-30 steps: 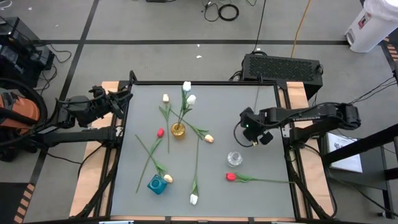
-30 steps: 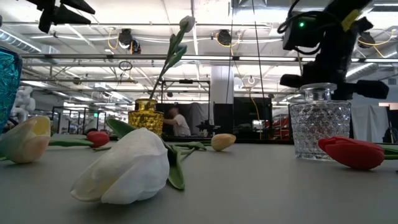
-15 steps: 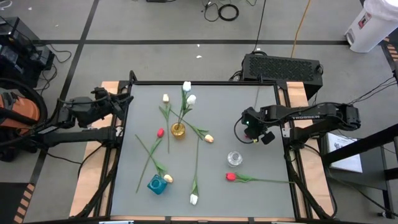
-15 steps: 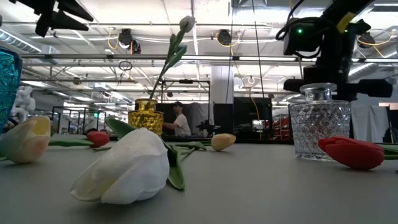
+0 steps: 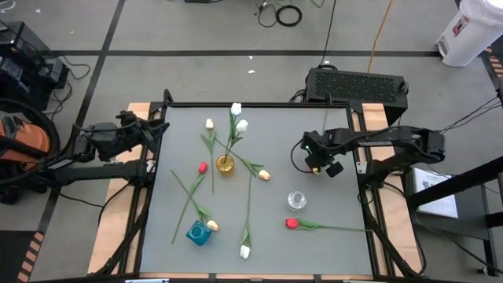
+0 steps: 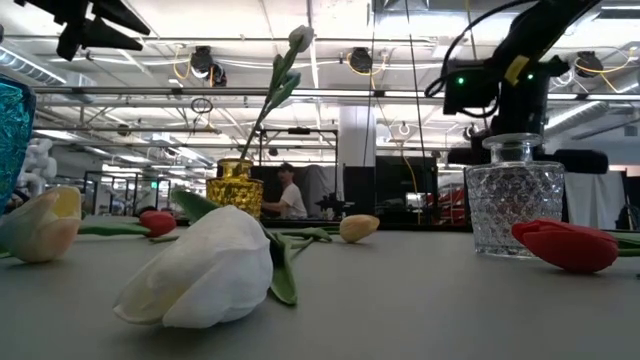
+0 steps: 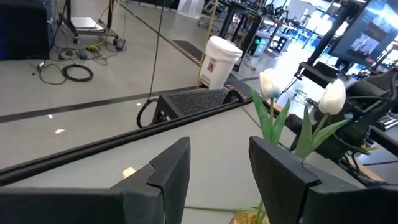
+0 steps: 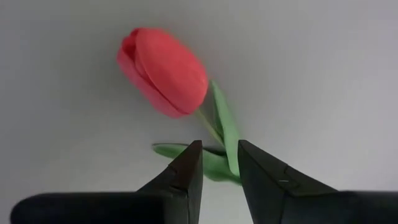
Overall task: Sort flowers into vase by color
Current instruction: Put the top right red tulip into the transparent vase
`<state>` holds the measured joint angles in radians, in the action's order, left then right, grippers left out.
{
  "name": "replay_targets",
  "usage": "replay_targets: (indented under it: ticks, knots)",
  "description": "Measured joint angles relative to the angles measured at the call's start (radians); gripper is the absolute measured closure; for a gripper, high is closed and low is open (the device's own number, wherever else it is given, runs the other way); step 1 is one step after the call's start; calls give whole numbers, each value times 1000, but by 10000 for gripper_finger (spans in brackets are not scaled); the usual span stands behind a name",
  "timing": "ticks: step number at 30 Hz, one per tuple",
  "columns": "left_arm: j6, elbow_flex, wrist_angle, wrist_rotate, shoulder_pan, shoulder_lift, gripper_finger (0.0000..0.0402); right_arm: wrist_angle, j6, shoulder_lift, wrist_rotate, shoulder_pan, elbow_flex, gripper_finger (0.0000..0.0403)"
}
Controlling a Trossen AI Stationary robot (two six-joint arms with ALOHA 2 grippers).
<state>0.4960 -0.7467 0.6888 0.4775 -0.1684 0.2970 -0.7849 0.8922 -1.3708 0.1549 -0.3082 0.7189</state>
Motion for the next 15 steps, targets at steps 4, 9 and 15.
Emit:
replay_targets:
  ticks: [4,9,15]
  knots:
    - [23,0,0,-2,0,0,230,4,34,-24,-1,-10,0,310]
    - [23,0,0,-2,0,0,230,30,37,-46,-4,-23,0,310]
    - [23,0,0,-3,0,0,230,20,37,-98,-10,-29,0,310]
